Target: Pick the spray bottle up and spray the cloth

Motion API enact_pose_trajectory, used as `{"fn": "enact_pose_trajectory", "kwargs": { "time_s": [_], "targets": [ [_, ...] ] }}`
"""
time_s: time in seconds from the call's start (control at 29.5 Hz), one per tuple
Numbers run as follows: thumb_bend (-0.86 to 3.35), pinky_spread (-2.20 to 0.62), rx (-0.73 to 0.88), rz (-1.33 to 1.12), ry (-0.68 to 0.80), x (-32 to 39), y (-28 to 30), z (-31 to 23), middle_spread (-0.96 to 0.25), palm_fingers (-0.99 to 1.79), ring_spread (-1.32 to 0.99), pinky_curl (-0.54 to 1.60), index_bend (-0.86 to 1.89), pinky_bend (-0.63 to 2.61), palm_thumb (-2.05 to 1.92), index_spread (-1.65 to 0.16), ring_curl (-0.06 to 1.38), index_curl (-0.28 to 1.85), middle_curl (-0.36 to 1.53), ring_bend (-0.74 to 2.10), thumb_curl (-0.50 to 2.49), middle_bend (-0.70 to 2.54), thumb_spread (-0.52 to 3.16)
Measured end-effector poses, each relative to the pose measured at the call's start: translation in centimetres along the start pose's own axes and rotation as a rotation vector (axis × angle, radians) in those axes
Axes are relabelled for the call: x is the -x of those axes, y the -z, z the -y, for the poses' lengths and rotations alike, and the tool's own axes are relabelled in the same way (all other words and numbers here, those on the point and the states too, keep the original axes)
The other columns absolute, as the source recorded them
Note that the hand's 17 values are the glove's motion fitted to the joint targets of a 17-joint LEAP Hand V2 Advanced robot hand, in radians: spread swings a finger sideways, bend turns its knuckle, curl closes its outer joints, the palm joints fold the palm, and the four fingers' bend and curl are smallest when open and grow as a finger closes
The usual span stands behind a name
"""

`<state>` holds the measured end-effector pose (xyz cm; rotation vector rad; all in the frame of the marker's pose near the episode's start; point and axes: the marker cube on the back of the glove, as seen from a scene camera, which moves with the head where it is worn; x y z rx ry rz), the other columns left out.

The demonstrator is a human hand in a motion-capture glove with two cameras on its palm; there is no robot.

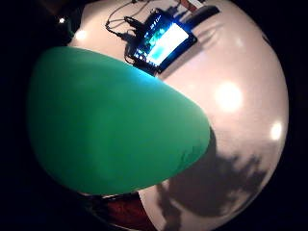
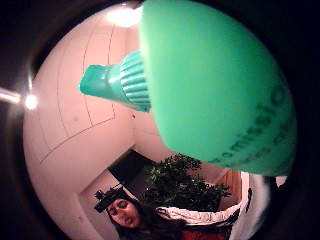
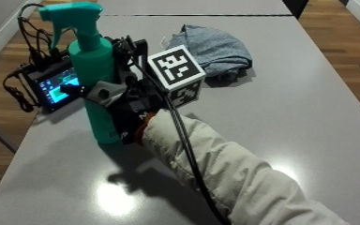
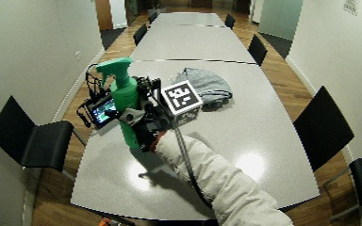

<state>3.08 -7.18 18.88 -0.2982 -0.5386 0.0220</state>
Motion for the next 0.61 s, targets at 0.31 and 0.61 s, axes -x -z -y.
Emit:
{"fn": "enact_pose_trajectory", "kwargs": {
  "time_s": [0.31, 0.61],
  "targets": [
    [-0.02, -0.13, 0.020, -0.074, 0.001, -1.8, -1.8, -0.2, -0.15, 0.71, -0.15, 0.39, 0.08, 0.24, 1.16, -0.30, 0.45, 0.26, 0.52, 0.47, 0.58, 0.31, 0.79],
    [-0.03, -0.05, 0.213, -0.097, -0.113, -0.7, 0.2, -6.4, -0.14, 0.21, -0.18, 0.42, 0.14, 0.22, 1.13, -0.34, 0.44, 0.29, 0.50, 0.31, 0.56, 0.24, 0.79]
  ]
}}
